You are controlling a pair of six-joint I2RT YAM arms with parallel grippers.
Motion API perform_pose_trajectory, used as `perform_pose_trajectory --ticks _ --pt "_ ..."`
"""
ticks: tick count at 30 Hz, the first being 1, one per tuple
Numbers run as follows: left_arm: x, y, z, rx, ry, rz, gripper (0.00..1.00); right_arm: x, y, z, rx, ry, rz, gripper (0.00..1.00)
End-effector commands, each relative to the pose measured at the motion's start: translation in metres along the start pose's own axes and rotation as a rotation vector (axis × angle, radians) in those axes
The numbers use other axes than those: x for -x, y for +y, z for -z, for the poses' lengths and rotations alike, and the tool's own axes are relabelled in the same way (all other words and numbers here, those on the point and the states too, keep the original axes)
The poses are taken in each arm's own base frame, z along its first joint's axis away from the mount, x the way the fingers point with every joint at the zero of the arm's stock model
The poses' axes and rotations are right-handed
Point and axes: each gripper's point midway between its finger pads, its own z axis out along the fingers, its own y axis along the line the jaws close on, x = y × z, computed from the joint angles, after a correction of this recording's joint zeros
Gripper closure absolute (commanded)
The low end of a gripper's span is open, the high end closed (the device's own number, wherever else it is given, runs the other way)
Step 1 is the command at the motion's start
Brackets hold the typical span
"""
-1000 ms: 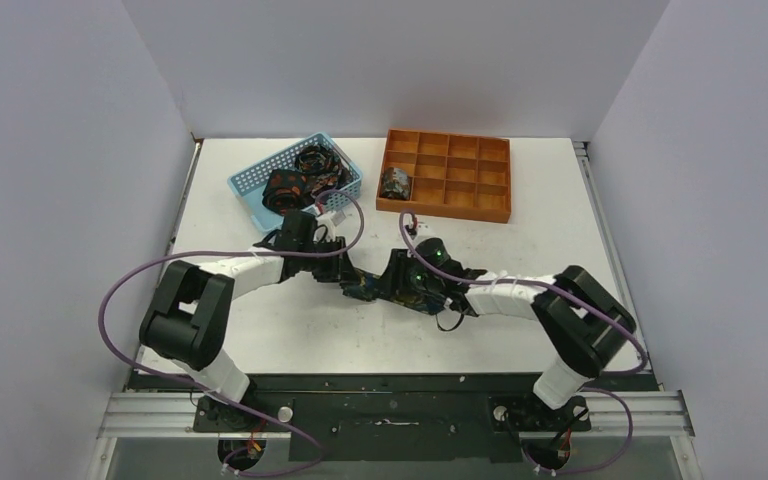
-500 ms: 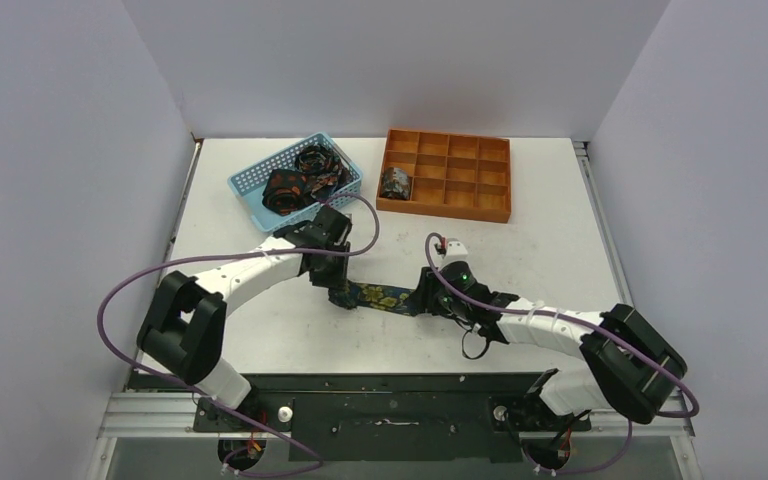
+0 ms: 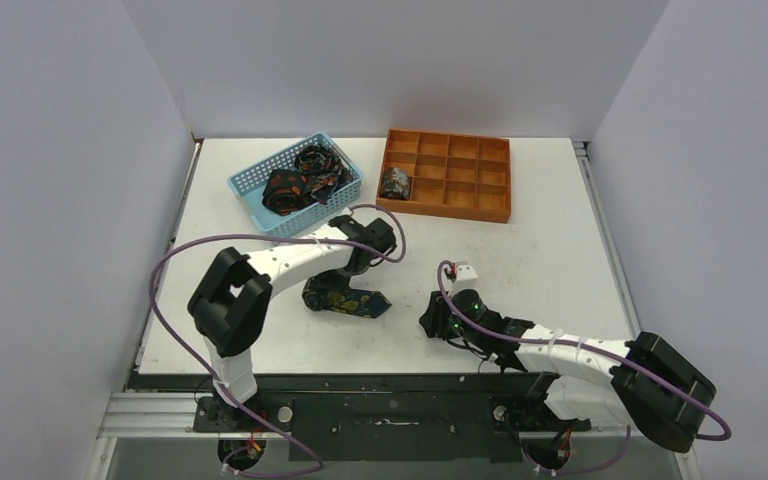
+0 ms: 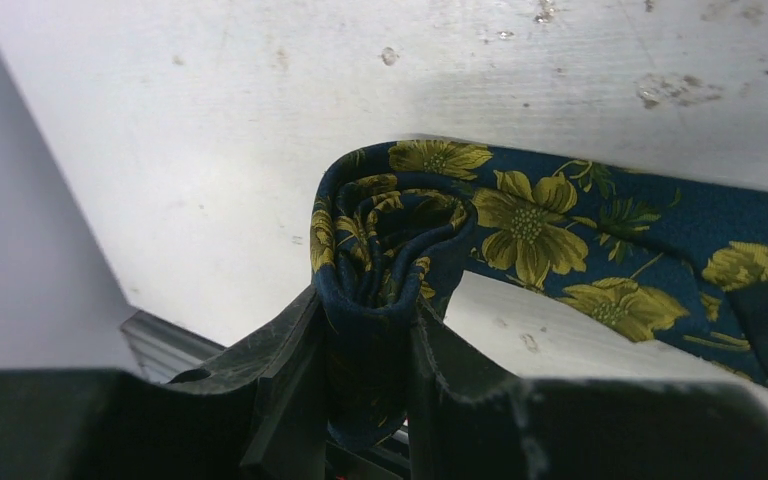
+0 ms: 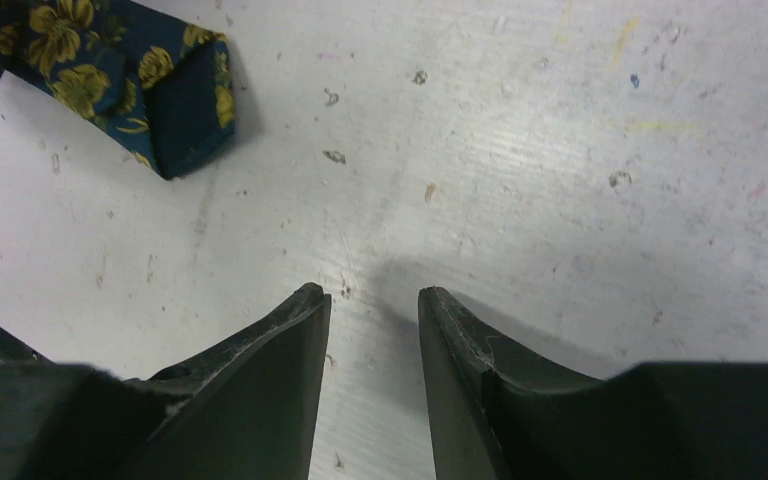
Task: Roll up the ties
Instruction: Roll the tie at the center of the board.
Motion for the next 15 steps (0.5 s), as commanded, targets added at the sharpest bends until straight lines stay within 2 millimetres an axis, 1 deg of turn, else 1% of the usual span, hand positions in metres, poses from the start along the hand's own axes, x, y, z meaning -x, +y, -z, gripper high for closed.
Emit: perform_pose_trajectory --ticks 1,3,7,13,15 --pt "0.002 0.019 0.009 0.253 -0.026 -0.055 1.00 0.001 -0.003 0.007 -0.004 -0.050 -0.034 0.61" --pt "-0.001 0.010 0.004 0.309 -0.022 -0.090 1.00 -0.002 -0.006 0.010 -0.010 -0.047 -0.034 0.61" --pt "-0.005 -0.009 -0.003 0.365 -0.019 -0.132 1.00 -0.004 -0.011 0.017 -0.028 -0.042 -0.020 0.61" --pt "0.000 -0.028 -0.006 0.433 -0.045 -0.186 1.00 -0.003 -0.012 0.023 -0.027 -0.053 -0.019 0.61" --pt "0.001 -0.036 -0.004 0.431 -0.054 -0.196 0.91 -0.003 -0.013 0.024 -0.028 -0.055 -0.021 0.61"
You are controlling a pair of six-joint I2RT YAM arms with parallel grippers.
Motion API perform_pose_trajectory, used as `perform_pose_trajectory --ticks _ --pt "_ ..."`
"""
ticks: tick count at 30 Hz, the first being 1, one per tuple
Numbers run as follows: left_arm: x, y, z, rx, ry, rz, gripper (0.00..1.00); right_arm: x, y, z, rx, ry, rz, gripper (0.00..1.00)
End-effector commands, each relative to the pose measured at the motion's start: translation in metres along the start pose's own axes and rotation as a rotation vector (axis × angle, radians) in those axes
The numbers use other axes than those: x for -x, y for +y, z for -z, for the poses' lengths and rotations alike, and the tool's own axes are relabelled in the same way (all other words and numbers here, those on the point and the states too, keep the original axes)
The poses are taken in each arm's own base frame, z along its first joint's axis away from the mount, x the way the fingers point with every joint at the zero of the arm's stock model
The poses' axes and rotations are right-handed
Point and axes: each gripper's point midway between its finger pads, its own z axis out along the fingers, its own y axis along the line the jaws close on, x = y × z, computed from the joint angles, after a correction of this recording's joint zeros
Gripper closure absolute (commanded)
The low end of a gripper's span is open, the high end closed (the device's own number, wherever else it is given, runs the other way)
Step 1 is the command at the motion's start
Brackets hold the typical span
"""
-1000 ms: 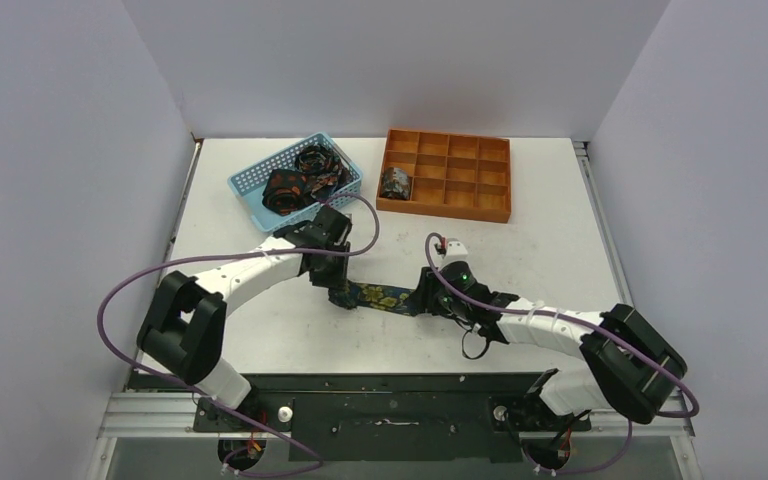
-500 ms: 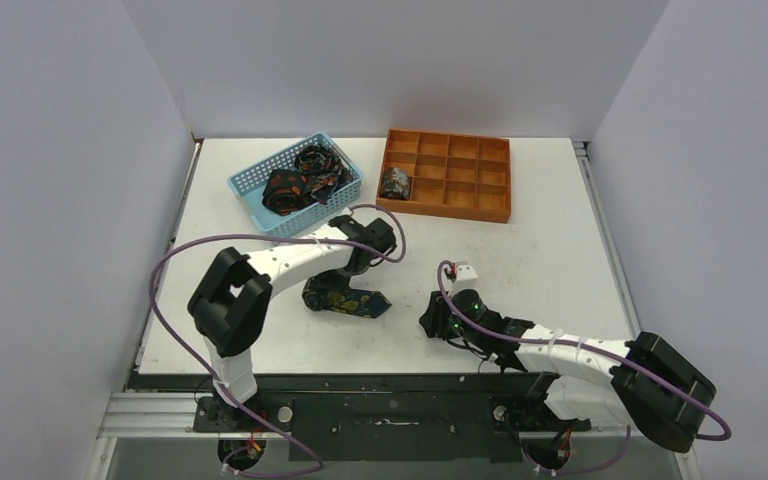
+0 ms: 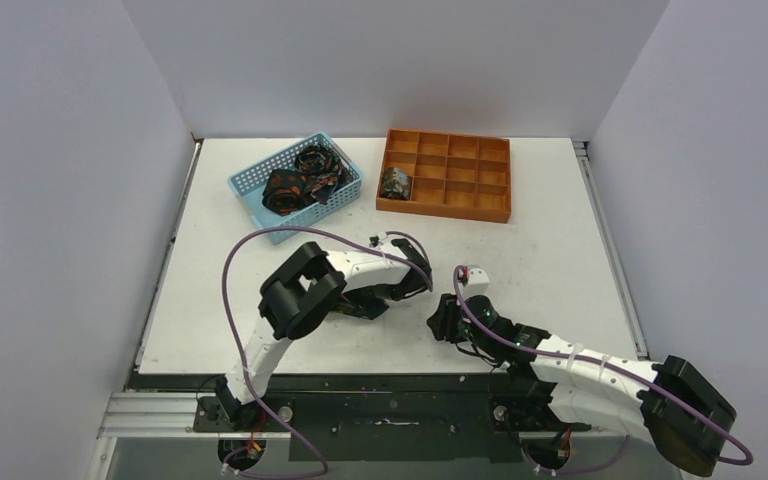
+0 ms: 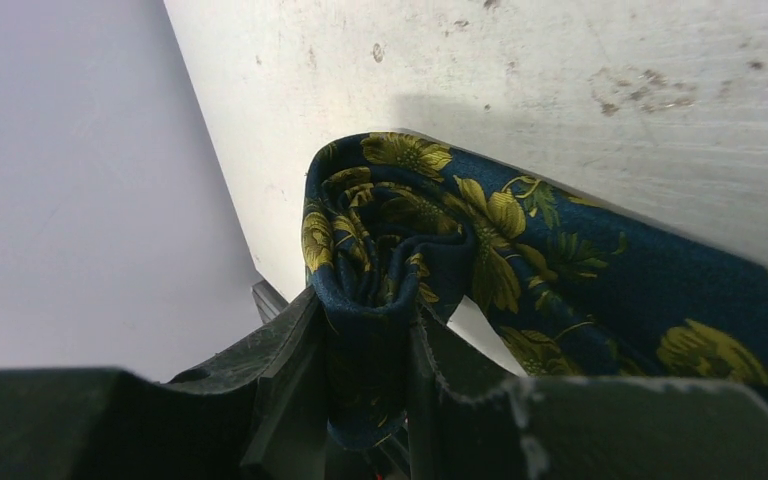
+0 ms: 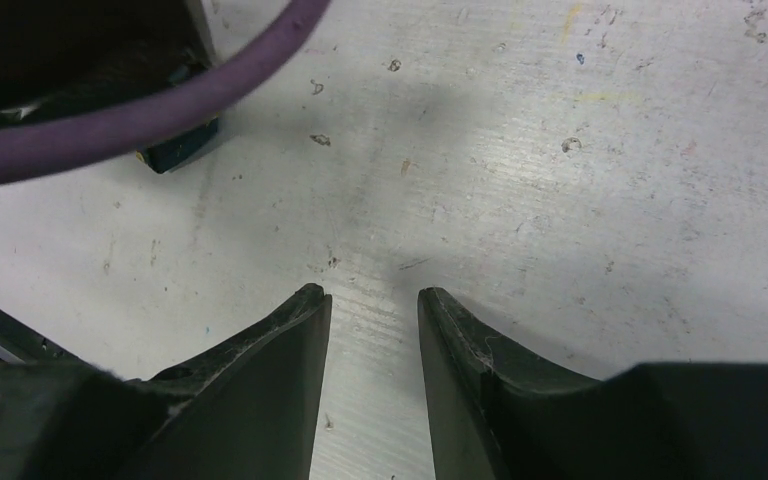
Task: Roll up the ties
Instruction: Roll the tie at the center of the board.
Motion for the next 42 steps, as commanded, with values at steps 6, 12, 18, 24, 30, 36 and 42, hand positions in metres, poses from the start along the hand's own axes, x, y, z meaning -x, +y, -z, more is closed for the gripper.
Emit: perform_pose_trajectory --ticks 6,12,18,24,30,36,42 --pt "0.013 -0.030 0.020 -0.064 -0.036 0.030 0.56 0.000 -0.005 0.004 -0.015 -0.025 -0.011 0.61" --pt "0.015 -0.042 0.033 -0.157 -0.048 0.078 0.37 0.004 -0.002 0.006 -0.006 -0.035 -0.014 0.61" --pt "0.024 -0.031 0.052 -0.233 -0.077 0.136 0.28 0.010 0.000 0.012 0.008 -0.057 -0.019 0.61" --pt "0.035 -0.018 0.071 -0.292 -0.110 0.170 0.21 0.014 0.005 0.016 0.031 -0.068 -0.020 0.60" --pt "0.039 -0.004 0.084 -0.314 -0.135 0.192 0.20 0.013 0.007 0.017 0.048 -0.066 -0.024 0.60" --pt "0.044 0.038 0.106 -0.379 -0.201 0.289 0.19 0.015 0.029 0.018 0.147 -0.041 0.000 0.58" --pt "0.024 0.096 0.095 -0.570 -0.238 0.574 0.20 0.044 0.087 0.026 0.342 -0.041 -0.005 0.54"
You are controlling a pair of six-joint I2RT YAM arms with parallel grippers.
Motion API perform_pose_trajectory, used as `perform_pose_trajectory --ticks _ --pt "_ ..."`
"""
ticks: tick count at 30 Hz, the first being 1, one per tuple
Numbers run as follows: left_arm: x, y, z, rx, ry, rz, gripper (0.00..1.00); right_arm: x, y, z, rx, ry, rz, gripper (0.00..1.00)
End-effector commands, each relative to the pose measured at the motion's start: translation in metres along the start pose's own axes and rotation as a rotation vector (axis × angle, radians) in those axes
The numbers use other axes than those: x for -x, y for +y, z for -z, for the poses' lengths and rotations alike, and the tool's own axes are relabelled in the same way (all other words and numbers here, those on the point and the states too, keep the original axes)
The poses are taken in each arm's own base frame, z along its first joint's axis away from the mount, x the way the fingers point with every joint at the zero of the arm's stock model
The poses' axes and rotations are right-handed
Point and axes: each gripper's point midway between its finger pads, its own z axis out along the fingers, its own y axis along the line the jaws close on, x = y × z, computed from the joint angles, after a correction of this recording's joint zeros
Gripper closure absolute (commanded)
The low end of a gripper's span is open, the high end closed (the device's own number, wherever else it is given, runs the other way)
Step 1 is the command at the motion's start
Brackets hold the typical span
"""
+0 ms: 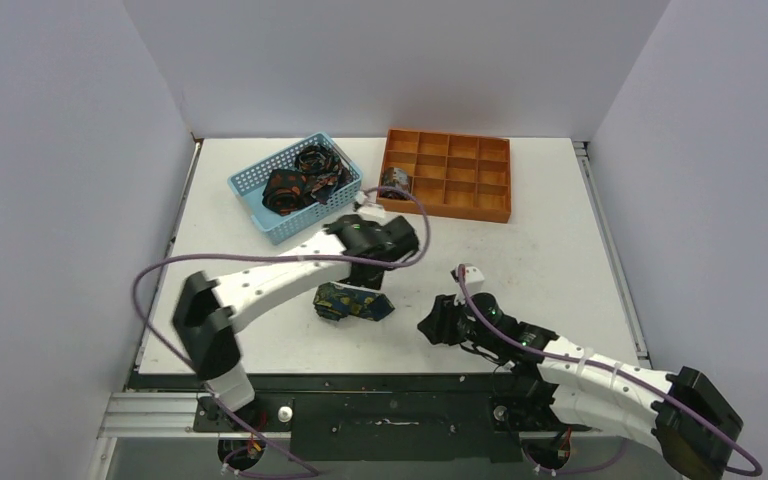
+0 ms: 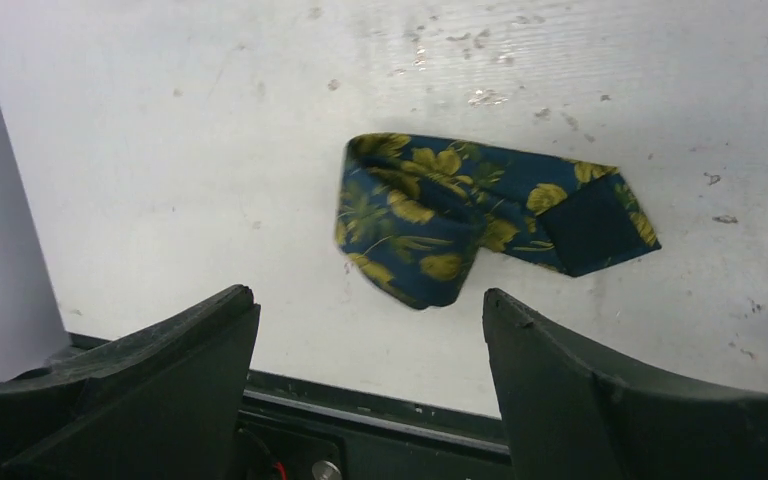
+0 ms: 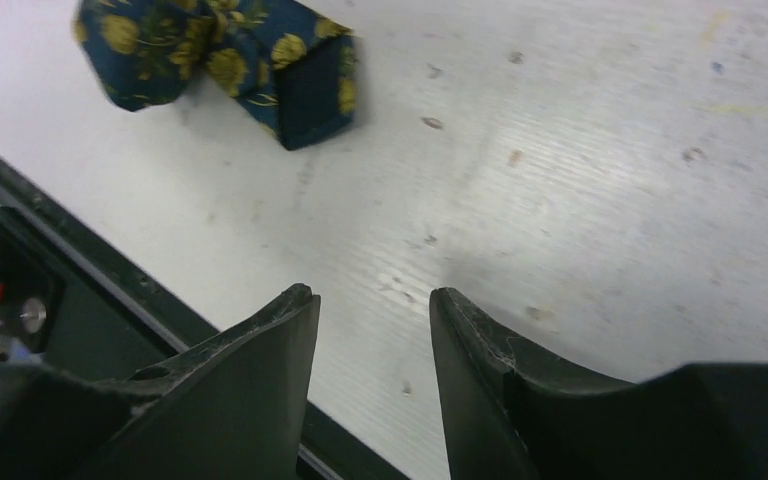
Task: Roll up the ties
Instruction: Roll the tie at the center of the board.
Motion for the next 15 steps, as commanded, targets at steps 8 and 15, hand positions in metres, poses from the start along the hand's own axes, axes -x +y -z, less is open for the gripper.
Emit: perform_pose_trajectory --ticks 8,15 --pt "0.003 0.085 0.006 -0.664 -0.207 0.765 0.23 0.077 0.151 -0.029 0.344 -0.077 0.049 0.57" --pt "-0.017 0.100 -0.029 -0.626 -0.144 0.842 0.24 0.081 0.200 -0.078 0.377 -0.024 0.109 0.59"
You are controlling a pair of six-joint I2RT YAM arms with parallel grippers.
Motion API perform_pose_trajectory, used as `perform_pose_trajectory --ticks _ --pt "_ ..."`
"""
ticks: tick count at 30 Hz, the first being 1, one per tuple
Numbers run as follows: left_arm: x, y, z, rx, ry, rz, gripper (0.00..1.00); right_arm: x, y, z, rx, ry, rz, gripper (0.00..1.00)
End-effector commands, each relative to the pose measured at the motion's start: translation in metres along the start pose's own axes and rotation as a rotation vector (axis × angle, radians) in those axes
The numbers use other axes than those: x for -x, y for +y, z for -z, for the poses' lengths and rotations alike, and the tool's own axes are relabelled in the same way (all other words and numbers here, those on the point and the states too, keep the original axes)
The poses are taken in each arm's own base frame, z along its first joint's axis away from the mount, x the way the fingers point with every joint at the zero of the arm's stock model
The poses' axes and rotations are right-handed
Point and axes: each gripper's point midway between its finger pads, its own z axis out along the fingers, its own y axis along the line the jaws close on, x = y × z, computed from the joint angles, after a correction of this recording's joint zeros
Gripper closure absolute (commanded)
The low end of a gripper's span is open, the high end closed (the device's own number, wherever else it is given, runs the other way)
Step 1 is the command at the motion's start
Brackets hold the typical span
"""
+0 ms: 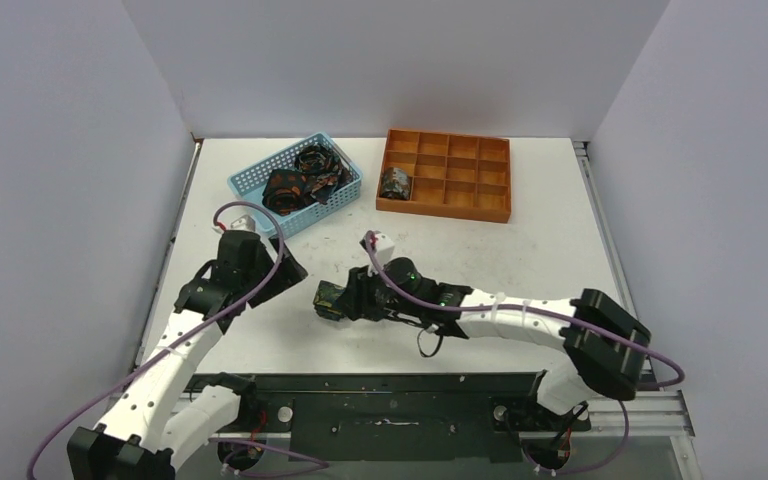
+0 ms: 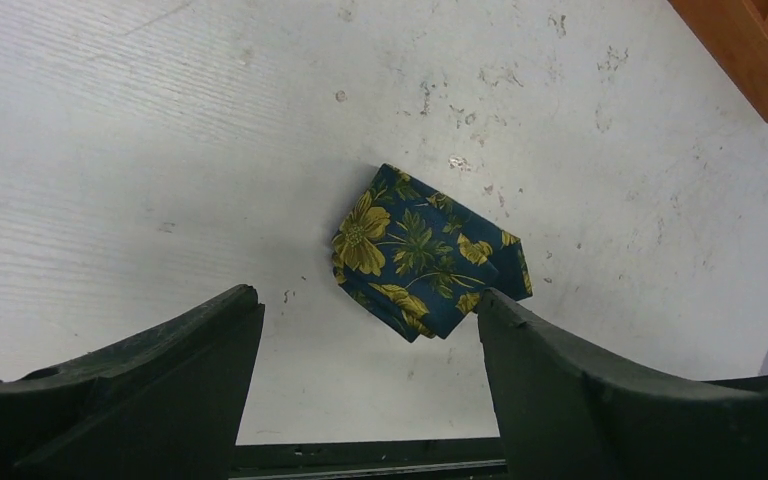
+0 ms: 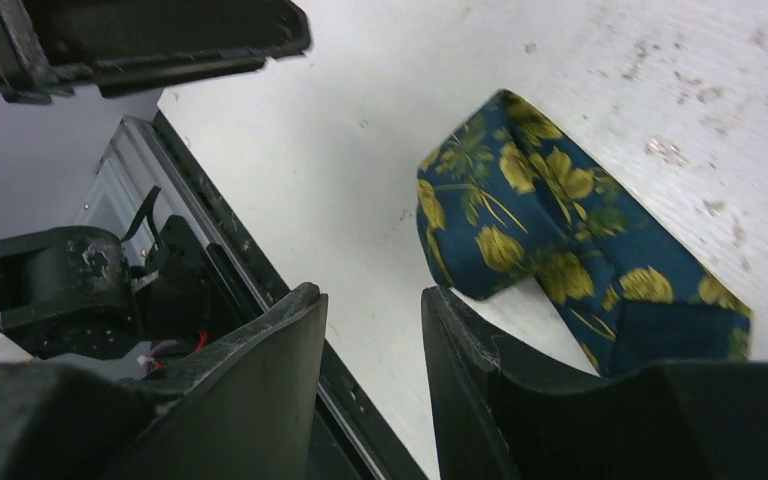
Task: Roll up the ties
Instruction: Roll the tie at the center of the board.
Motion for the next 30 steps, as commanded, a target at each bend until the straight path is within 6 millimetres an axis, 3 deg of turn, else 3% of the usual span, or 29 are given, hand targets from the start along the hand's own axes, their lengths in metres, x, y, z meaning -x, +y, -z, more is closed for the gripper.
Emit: perform_pose_trajectory --ticks 1,6,12,19,30 --pt "0.008 -0.022 -0.010 -0.136 0.008 0.015 0.24 0.021 0.026 -0.031 0.070 -0.029 0.030 0.59" --pt "-0.008 -0.012 -0.027 -0.126 0.068 0.021 0.24 0.014 0.012 -0.061 0.041 0.014 0.019 0.61" --pt "-0.027 -0.004 -0.040 -0.133 0.118 0.035 0.24 0.008 -0.033 -0.075 -0.042 0.036 -0.036 0.62" --pt "-0.046 0.001 -0.054 -0.143 0.178 0.060 0.25 0.000 -0.064 -0.070 -0.097 0.057 -0.062 0.63" --pt "-0.060 -0.005 -0.062 -0.198 0.232 0.090 0.28 -0.015 -0.103 -0.060 -0.156 0.072 -0.110 0.63"
